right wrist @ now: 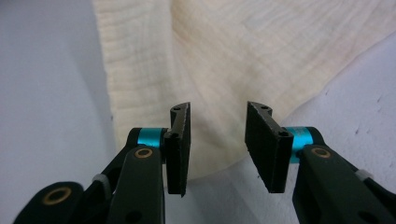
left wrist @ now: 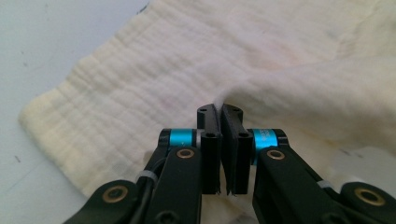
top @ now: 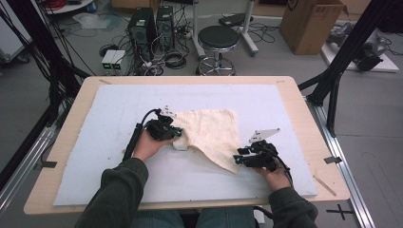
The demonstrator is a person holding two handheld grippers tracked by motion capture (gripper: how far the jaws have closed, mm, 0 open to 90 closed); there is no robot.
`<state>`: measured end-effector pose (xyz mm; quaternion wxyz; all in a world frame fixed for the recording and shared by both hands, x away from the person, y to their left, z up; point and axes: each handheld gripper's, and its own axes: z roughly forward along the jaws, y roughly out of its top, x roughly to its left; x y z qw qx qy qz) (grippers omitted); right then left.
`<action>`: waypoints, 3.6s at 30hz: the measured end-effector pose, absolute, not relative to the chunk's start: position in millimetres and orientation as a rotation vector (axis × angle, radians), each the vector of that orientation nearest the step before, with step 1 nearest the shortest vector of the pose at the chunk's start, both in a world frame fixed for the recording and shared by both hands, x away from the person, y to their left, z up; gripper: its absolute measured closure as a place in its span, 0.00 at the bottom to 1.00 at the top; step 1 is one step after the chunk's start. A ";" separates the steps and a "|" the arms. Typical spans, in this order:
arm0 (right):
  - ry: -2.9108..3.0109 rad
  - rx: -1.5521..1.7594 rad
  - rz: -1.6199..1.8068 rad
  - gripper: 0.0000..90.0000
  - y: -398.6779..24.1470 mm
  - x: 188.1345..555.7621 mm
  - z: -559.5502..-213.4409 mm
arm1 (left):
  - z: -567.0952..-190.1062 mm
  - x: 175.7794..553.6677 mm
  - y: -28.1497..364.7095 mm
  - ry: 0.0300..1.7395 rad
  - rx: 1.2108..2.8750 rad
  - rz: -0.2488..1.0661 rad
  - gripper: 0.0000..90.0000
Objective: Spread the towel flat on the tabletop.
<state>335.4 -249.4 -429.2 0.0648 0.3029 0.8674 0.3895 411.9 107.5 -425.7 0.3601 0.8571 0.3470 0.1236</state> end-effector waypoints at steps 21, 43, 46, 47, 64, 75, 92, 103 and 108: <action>2.677 0.866 1.128 0.66 -241.8 336.2 -436.7 | -397.9 384.6 127.8 0.777 2.119 0.240 0.77; 2.675 0.849 1.116 0.65 -240.5 335.8 -437.1 | -432.2 377.7 110.4 0.720 2.264 0.123 0.72; 2.674 0.856 1.114 0.64 -240.0 335.0 -436.7 | -433.0 374.9 105.9 0.708 2.283 0.199 0.79; 2.678 0.855 1.118 0.64 -240.0 334.5 -436.1 | -432.7 374.4 105.7 0.707 2.290 0.210 0.82; 2.713 0.804 1.118 0.67 -232.7 331.4 -436.2 | -422.8 371.7 115.1 0.693 2.266 0.220 0.96; 2.699 0.789 1.098 0.72 -231.6 330.6 -436.3 | -395.8 340.2 140.0 0.614 2.236 0.260 0.96; 2.721 0.690 1.201 0.72 -232.9 317.7 -426.1 | -400.9 290.2 177.9 0.590 2.181 0.266 0.96; 2.794 0.660 1.098 0.74 -227.4 312.3 -434.5 | -422.5 274.9 185.6 0.600 2.189 0.271 0.96; 2.785 0.654 1.074 0.88 -225.2 311.4 -433.6 | -427.9 275.1 186.1 0.599 2.198 0.264 0.96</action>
